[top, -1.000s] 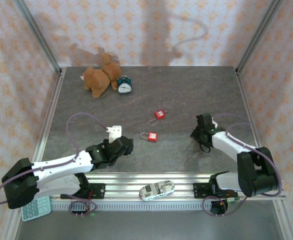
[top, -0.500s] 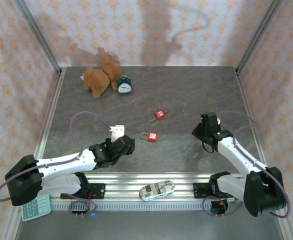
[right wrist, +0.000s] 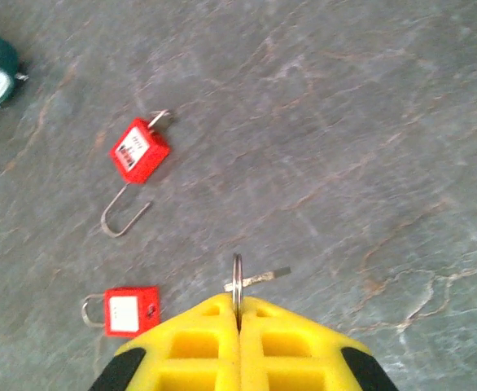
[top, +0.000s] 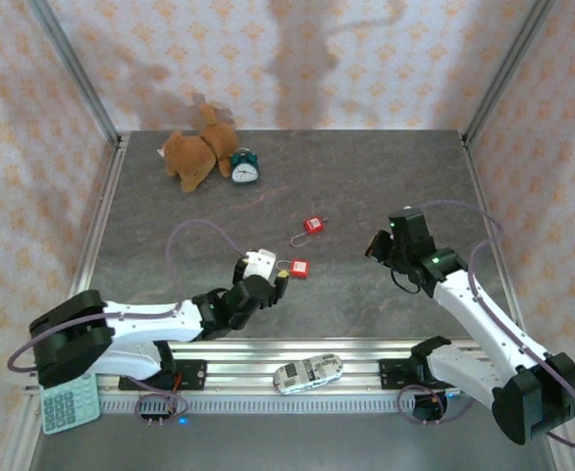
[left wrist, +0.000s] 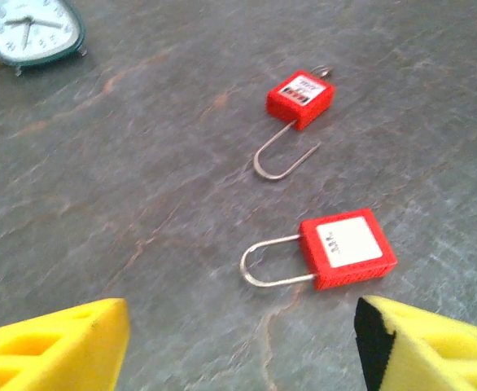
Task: Unlock with the key
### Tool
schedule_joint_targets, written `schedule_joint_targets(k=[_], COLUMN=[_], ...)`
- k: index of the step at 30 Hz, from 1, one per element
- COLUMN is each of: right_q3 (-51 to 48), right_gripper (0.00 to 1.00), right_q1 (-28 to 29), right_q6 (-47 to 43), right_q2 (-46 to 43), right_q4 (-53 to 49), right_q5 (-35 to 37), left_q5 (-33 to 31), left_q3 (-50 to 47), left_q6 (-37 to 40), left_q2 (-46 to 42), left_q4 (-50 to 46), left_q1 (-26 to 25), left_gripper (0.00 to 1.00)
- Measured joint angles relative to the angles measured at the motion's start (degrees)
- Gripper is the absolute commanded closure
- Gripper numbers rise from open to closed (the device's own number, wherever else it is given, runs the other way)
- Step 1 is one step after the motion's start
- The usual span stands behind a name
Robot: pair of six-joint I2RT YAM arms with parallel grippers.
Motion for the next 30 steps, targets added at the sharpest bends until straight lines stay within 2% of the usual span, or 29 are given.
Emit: schedule_joint_targets(k=[4,7,10,15,19,25,30], right_q3=[3.6,5.4,6.3,6.4,6.4,6.3,6.2], right_gripper=[1.00,1.00,1.00,1.00,1.00,1.00,1.00], right_q1=[3.8,6.2,7.9,8.7,9.2,10.5,10.6], right_q6=[0.0,0.1,0.2,0.9,1.5,2.6,3.5], right_q2=[-0.2,-0.8,-1.4,-2.0,-2.0,-2.0,-2.0], right_q4=[-1.8,-2.4,-2.6,-2.6,-2.4,-1.1,0.7], right_q5=[-1.0,-1.8,-3.0,-5.9,-7.5,-10.3,-12.0], left_q5=[4.7,9.7,14.1,22.8,27.5,34.3,39.0], left_q3=[-1.2,-1.1,-1.0,-0.8,1.3,4.3,6.3], left_q6=[12.3,20.4,24.2,22.5,20.6,15.9,13.0], left_q2=[6.8,10.4,14.1,17.2,18.4,21.0,22.1], left_q4=[15.4,24.4,32.3,40.8,43.4,46.3,46.3], left_q1=[-0.4,-0.5,0.1,5.3,6.0,8.0,9.3], left_gripper=[0.16,0.17,0.20,0.26,0.29,0.44,0.49])
